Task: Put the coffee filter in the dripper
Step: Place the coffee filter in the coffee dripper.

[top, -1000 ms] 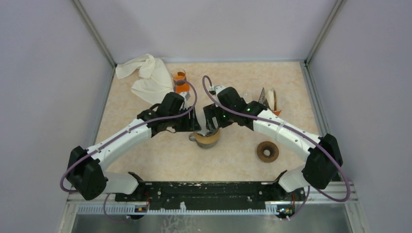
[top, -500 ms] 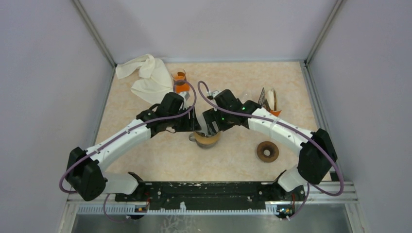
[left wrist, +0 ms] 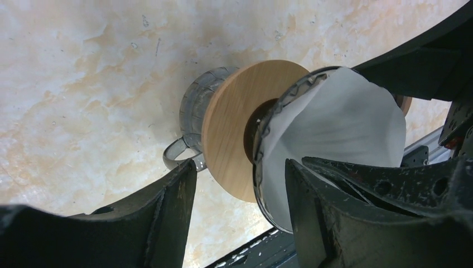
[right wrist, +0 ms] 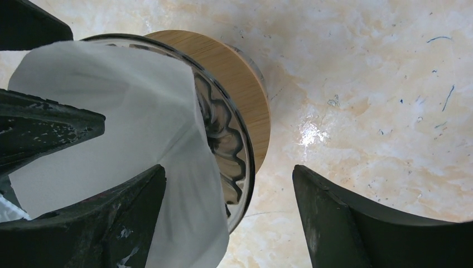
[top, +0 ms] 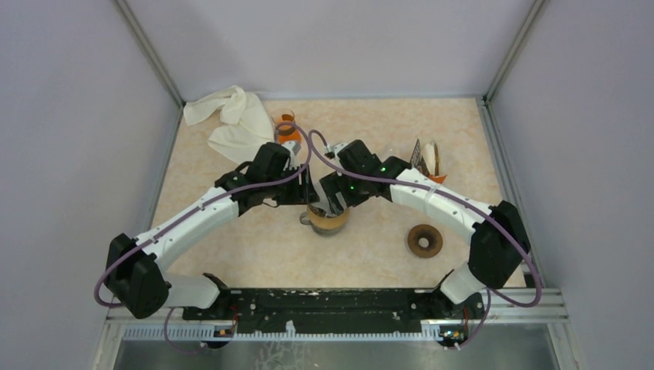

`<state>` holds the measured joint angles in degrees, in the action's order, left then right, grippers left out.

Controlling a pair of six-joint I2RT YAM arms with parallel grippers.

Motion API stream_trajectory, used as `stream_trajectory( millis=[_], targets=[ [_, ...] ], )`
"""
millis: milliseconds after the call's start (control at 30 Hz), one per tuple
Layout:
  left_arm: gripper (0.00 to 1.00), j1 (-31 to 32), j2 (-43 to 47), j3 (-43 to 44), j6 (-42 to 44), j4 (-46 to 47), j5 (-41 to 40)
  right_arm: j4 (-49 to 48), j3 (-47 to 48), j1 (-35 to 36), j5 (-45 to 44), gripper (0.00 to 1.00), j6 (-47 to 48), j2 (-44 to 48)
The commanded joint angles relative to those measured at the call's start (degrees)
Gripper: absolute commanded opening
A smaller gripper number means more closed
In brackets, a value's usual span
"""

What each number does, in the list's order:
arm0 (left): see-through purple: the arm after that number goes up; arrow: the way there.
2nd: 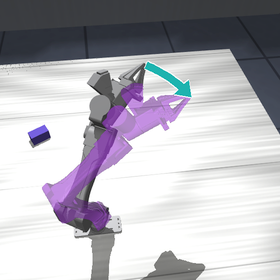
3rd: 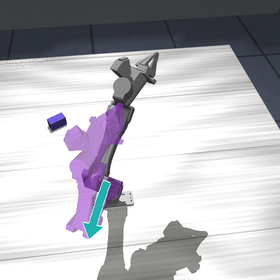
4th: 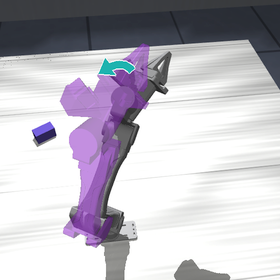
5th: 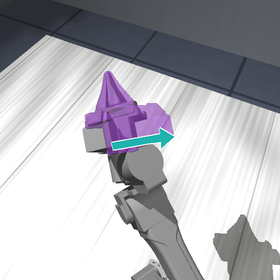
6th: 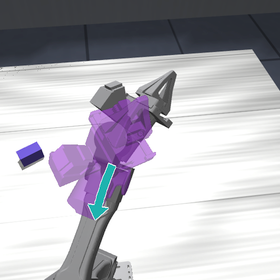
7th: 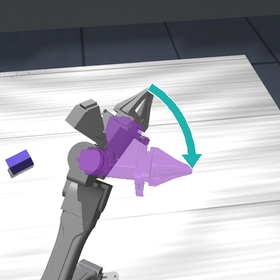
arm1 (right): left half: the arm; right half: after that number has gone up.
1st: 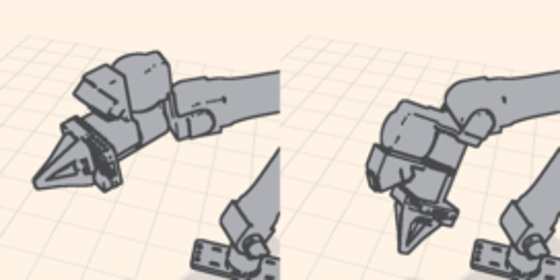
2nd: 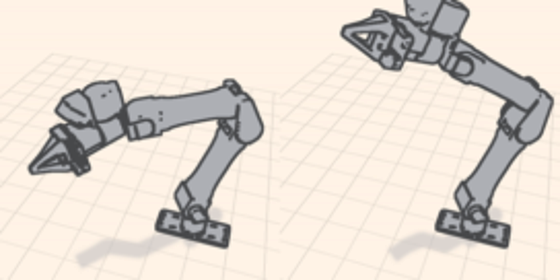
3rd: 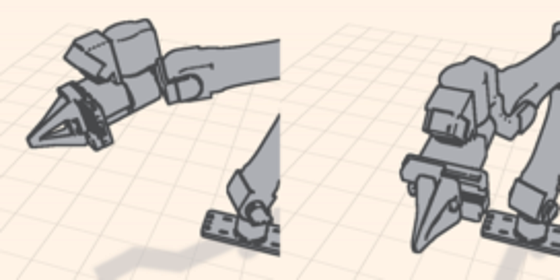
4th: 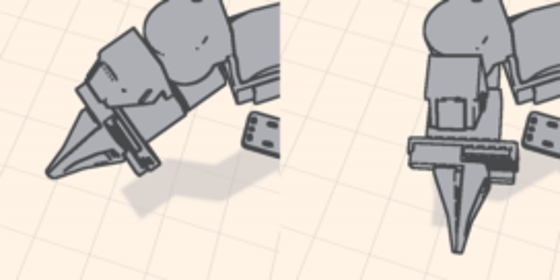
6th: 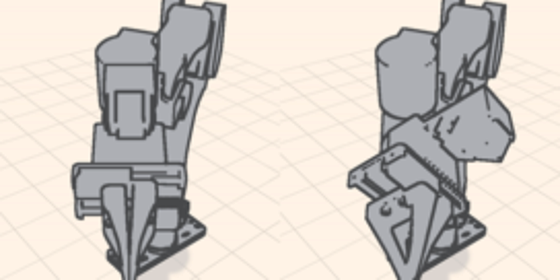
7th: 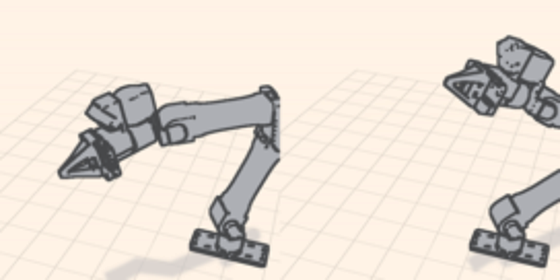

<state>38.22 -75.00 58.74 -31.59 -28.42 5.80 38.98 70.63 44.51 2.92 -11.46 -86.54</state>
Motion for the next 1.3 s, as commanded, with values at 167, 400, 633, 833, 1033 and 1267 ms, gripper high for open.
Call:
stream_trajectory(
  millis=[167,400,633,833,1033,1267],
  targets=[
    [0.63,-0.6,-2.2,0.3,1.8,-1.8,-0.9,-2.4,1.2,0.2,0.1,0.84,1.6,-2.1],
    [0.62,-0.6,-2.8,-0.4,2.4,-1.9,-0.9,-3.8,0.6,0.1,-0.4,0.84,1.6,-2.1],
    [0.62,-0.6,-2.4,-0.3,3.2,-1.7,-0.1,-4.2,0.7,0.1,-1.0,0.85,1.6,-0.9],
    [0.62,-0.6,-2.0,0.1,3.7,-1.3,-0.1,-5.3,1.4,0.2,0.0,0.86,1.2,3.3],
    [0.62,-0.6,-2.4,0.1,3.8,-1.3,0.4,-6.1,0.4,-1.6,-2.0,0.86,-1.1,6.8],
    [0.62,-0.6,-2.0,0.1,3.7,-1.2,0.2,-7.2,-2.6,-3.4,-2.1,0.86,-2.6,7.9]
  ],
)
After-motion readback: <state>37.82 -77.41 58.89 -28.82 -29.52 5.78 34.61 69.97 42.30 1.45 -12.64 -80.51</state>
